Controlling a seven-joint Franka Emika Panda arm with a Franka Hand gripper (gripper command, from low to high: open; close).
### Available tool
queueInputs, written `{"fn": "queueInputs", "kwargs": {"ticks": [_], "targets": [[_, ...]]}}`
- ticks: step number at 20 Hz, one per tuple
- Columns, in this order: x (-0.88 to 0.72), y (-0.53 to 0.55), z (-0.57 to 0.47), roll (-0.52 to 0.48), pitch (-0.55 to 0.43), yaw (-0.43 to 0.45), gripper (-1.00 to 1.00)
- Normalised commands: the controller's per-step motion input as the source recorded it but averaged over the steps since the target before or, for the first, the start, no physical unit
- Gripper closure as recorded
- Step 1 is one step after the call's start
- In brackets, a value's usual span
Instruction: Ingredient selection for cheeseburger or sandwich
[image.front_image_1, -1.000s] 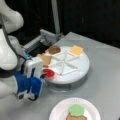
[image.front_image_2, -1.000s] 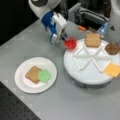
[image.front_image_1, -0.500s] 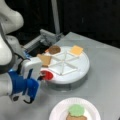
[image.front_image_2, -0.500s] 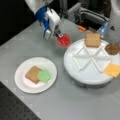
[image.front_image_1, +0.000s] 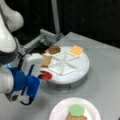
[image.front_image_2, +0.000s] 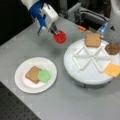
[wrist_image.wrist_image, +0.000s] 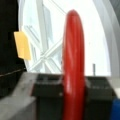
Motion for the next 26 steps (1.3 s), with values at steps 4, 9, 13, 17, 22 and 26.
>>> {"fn": "queueInputs", "kwargs": {"ticks": [4,9,13,17,22,26], "targets": [[0.52,-0.05,0.12,-0.294,0.186,0.217,1.00],[0.76,-0.22,-0.15,-0.228,0.139,0.233,1.00],[0.75,-0.37,-0.23,-0.142,0.154,0.264,1.00],[0.61,-0.34,-0.14,-0.143,0.143,0.251,1.00],[0.46,-0.30,-0.07,-0.160,0.104,0.265,1.00],[0.29,-0.27,-0.05,-0.099,0.084,0.251,1.00]]}}
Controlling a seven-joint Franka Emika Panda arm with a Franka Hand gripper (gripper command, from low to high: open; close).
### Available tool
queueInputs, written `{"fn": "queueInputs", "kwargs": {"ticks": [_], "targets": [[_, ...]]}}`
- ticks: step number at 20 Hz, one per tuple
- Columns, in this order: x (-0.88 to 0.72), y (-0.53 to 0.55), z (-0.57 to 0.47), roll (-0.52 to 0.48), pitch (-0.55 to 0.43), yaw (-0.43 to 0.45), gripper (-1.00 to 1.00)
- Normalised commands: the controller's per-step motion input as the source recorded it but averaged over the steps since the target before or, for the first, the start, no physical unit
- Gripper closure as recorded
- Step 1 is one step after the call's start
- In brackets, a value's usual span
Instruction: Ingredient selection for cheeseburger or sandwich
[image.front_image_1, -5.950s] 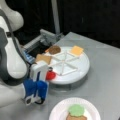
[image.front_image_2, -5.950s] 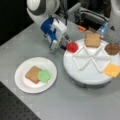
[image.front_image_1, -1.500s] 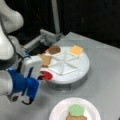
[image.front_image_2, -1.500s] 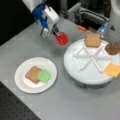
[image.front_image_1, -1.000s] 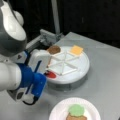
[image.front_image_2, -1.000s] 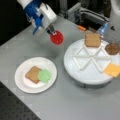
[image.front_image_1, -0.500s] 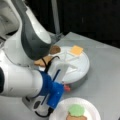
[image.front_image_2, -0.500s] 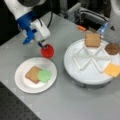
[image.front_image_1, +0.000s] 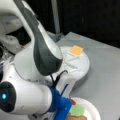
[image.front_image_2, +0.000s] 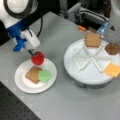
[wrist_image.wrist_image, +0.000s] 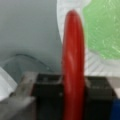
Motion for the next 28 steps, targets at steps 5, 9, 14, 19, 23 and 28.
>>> {"fn": "queueInputs", "kwargs": {"ticks": [5,9,14,19,23,28], "targets": [[0.23,-0.20,-0.05,-0.134,0.020,0.203,1.00],[0.22,-0.14,-0.12,-0.160,-0.013,0.199,1.00],[0.15,-0.08,-0.12,-0.077,-0.013,0.227,1.00],[0.18,-0.05,-0.10,-0.010,-0.039,0.237,1.00],[0.22,-0.07,-0.08,-0.027,-0.034,0.217,1.00],[0.25,-0.07,-0.08,-0.026,-0.034,0.208,1.00]]}}
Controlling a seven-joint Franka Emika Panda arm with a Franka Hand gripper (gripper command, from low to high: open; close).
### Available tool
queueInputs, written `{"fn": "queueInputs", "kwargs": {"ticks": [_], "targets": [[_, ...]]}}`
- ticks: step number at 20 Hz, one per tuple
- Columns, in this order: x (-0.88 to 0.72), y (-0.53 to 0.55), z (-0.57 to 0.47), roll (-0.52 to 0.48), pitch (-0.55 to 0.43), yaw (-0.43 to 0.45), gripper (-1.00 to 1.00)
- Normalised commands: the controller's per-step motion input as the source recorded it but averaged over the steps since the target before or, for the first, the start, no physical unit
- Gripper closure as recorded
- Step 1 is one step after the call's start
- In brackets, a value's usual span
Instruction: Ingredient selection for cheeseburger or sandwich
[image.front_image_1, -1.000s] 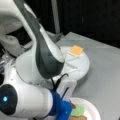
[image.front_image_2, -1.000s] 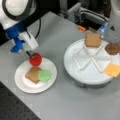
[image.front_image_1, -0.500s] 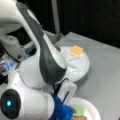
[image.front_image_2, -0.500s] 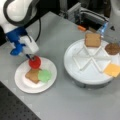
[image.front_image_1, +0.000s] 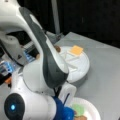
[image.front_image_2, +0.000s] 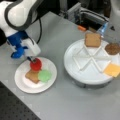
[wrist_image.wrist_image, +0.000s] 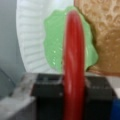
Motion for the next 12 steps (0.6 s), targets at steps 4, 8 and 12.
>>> {"fn": "queueInputs", "kwargs": {"ticks": [4,8,12], "targets": [[0.25,-0.07,-0.05,-0.034,-0.026,0.183,1.00],[0.24,-0.08,-0.05,-0.028,-0.032,0.172,1.00],[0.22,-0.10,-0.06,-0.024,-0.040,0.176,1.00]]}}
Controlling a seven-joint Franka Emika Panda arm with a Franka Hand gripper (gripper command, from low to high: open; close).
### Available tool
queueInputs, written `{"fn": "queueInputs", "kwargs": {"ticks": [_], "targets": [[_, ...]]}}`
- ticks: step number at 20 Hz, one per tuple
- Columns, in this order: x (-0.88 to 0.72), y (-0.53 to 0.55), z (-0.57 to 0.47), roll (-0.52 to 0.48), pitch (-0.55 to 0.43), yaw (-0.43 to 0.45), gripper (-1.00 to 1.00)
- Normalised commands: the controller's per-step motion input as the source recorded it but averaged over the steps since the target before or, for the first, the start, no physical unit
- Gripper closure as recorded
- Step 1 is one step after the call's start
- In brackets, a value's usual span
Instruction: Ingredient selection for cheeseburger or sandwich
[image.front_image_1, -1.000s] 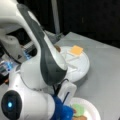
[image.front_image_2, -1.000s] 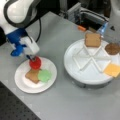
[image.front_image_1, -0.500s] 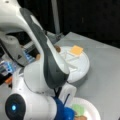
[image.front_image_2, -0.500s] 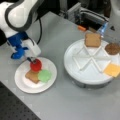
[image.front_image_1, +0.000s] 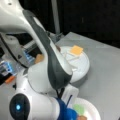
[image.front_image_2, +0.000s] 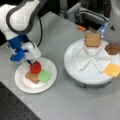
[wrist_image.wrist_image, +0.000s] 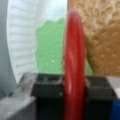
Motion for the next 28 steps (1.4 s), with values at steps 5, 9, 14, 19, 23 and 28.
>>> {"fn": "queueInputs", "kwargs": {"ticks": [5,9,14,19,23,28], "targets": [[0.21,-0.10,-0.05,-0.012,-0.049,0.178,1.00],[0.20,-0.08,-0.04,-0.009,-0.045,0.166,1.00],[0.19,-0.10,-0.04,0.001,-0.039,0.165,1.00],[0.19,-0.10,-0.03,0.014,-0.039,0.159,1.00],[0.19,-0.11,-0.03,0.027,-0.046,0.162,1.00],[0.19,-0.11,-0.02,0.040,-0.046,0.156,1.00]]}}
